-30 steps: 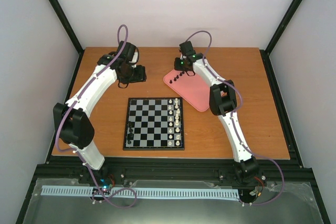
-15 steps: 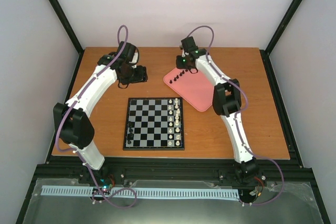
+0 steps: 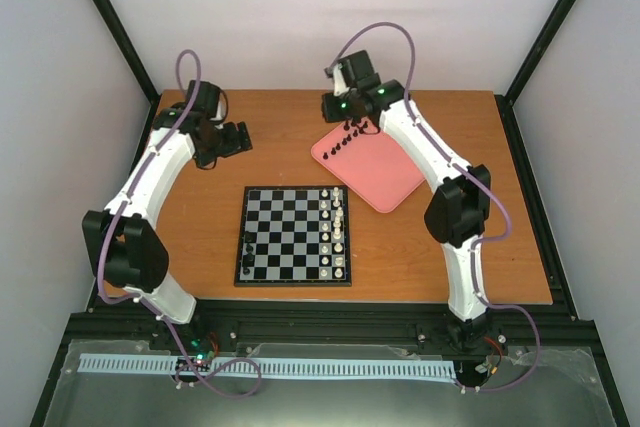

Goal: Set up the chess pieces on the board
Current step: Place the chess piece on the chessboard.

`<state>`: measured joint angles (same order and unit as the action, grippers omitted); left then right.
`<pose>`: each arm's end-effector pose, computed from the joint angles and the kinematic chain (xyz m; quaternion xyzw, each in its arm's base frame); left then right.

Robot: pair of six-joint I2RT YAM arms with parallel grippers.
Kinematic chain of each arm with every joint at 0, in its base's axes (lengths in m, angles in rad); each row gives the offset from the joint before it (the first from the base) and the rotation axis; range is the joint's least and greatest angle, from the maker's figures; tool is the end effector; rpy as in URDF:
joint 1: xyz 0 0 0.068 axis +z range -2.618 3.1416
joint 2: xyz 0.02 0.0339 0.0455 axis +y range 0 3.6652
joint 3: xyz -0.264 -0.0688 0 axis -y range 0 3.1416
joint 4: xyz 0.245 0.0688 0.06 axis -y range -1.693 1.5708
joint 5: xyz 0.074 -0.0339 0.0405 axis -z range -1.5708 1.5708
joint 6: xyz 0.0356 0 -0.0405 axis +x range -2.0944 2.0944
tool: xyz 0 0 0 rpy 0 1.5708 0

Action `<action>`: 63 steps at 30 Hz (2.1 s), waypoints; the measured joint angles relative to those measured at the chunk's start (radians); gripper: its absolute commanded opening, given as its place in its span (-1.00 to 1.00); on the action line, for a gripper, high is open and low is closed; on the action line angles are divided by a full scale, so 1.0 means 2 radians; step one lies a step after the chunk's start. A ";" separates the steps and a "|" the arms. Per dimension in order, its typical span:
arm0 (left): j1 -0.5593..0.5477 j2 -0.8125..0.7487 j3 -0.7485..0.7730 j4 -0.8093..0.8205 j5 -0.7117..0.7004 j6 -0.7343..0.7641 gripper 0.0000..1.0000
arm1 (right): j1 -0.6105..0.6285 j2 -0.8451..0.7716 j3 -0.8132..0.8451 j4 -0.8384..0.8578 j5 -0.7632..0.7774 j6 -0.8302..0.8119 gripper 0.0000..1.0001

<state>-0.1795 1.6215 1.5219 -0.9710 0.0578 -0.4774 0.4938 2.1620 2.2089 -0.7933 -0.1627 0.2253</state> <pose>0.3299 -0.0620 0.3164 -0.1367 0.9588 -0.1063 0.2251 0.4280 0.2369 0.3300 -0.1545 0.9006 0.2102 0.3476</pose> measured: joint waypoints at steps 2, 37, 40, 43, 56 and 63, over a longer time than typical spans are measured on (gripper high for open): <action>0.017 -0.010 -0.005 0.000 -0.004 -0.005 0.96 | 0.023 -0.024 -0.037 -0.001 -0.001 -0.001 -0.92; 0.087 -0.073 -0.117 0.046 -0.005 -0.038 0.98 | 0.276 0.005 -0.166 0.010 0.035 0.003 -0.92; 0.087 -0.077 -0.120 0.048 -0.003 -0.038 0.98 | 0.282 0.011 -0.163 0.021 0.039 0.003 -0.92; 0.087 -0.081 -0.125 0.051 -0.002 -0.038 0.98 | 0.284 0.018 -0.163 0.033 0.041 0.003 -0.92; 0.087 -0.085 -0.127 0.055 -0.001 -0.038 0.98 | 0.285 0.060 -0.131 0.051 0.062 -0.001 -0.92; 0.087 -0.085 -0.128 0.055 -0.001 -0.038 0.98 | 0.285 0.066 -0.123 0.051 0.058 -0.001 -0.92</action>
<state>-0.0055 1.4509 1.2667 -0.8608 0.0566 -0.5533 1.0630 2.2948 1.9625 -0.6910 -0.0463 0.2237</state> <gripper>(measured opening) 0.990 0.124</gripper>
